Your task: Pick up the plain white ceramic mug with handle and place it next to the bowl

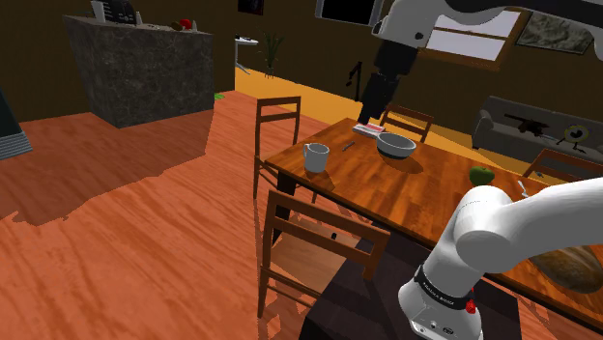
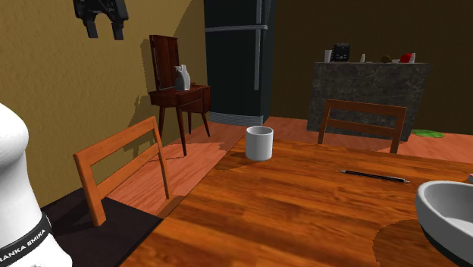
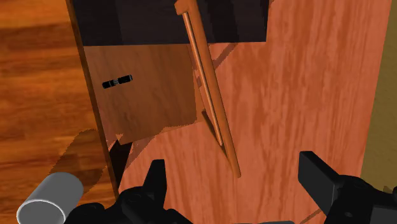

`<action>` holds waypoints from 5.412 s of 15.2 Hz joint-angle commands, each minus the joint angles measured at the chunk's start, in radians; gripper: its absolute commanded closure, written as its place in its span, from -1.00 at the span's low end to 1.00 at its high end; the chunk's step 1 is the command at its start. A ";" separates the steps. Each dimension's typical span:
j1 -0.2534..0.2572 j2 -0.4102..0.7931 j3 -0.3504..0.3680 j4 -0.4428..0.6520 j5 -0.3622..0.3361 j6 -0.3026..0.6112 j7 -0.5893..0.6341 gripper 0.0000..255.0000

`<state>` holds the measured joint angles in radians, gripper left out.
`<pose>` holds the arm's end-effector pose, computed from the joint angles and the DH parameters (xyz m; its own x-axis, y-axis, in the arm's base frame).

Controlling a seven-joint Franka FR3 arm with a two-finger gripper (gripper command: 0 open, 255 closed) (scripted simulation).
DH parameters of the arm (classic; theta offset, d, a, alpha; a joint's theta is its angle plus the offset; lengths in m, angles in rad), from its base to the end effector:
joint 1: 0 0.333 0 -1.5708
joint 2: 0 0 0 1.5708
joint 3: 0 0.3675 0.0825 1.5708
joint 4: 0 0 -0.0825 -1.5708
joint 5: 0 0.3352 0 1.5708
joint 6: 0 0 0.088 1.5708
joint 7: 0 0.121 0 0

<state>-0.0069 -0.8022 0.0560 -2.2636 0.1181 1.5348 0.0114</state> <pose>0.2131 0.0343 0.6520 0.9970 0.0278 0.0717 0.0334 -0.9964 -0.0779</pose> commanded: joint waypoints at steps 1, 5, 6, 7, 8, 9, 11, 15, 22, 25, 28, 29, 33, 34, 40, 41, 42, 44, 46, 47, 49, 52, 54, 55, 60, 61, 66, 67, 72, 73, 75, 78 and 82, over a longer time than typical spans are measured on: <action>0.000 0.000 0.000 0.000 0.000 0.000 0.000 -1.00; -0.018 0.057 -0.044 -0.052 -0.037 0.106 -0.067 -1.00; -0.022 0.075 -0.055 -0.062 -0.045 0.133 -0.083 -1.00; -0.027 0.094 -0.066 -0.071 -0.053 0.160 -0.099 -1.00; -0.031 0.114 -0.077 -0.079 -0.061 0.187 -0.115 -1.00; -0.035 0.135 -0.088 -0.085 -0.068 0.214 -0.130 -1.00; -0.044 0.181 -0.110 -0.093 -0.082 0.268 -0.161 -1.00; -0.059 0.285 -0.154 -0.093 -0.103 0.373 -0.222 -1.00; -0.079 0.502 -0.227 -0.042 -0.111 0.540 -0.330 -1.00; -0.086 0.604 -0.255 0.000 -0.101 0.600 -0.379 -1.00; -0.095 0.711 -0.279 0.054 -0.081 0.652 -0.430 -1.00; -0.098 0.747 -0.286 0.075 -0.072 0.667 -0.448 -1.00; -0.118 0.895 -0.305 0.171 -0.031 0.716 -0.518 -1.00; -0.124 0.933 -0.308 0.198 -0.019 0.726 -0.535 -1.00; -0.166 1.119 -0.307 0.342 0.037 0.764 -0.611 -1.00; -0.167 1.128 -0.305 0.340 0.041 0.774 -0.613 -1.00; -0.168 1.136 -0.304 0.337 0.044 0.785 -0.615 -1.00; -0.170 1.154 -0.300 0.333 0.051 0.806 -0.620 -1.00; -0.172 1.172 -0.297 0.330 0.058 0.826 -0.625 -1.00; -0.173 1.177 -0.296 0.329 0.061 0.832 -0.626 -1.00; -0.173 1.177 -0.296 0.330 0.061 0.832 -0.626 -1.00; -0.173 1.177 -0.296 0.330 0.061 0.832 -0.626 -1.00; -0.173 1.177 -0.296 0.330 0.061 0.832 -0.626 -1.00; -0.173 1.177 -0.296 0.330 0.061 0.832 -0.626 1.00; -0.173 1.177 -0.296 0.330 0.061 0.832 -0.626 1.00; -0.173 1.177 -0.296 0.330 0.061 0.832 -0.626 1.00; -0.171 1.161 -0.299 0.336 0.054 0.810 -0.621 1.00; -0.170 1.153 -0.301 0.339 0.050 0.799 -0.618 1.00; -0.165 1.117 -0.308 0.359 0.034 0.744 -0.606 1.00; -0.164 1.110 -0.309 0.364 0.031 0.733 -0.604 1.00; -0.163 1.097 -0.311 0.374 0.025 0.710 -0.599 1.00; -0.161 1.078 -0.314 0.391 0.017 0.676 -0.593 1.00; -0.159 1.056 -0.317 0.417 0.007 0.629 -0.585 1.00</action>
<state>-0.1648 0.2580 -0.2596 -1.8588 0.1271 2.1795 -0.5737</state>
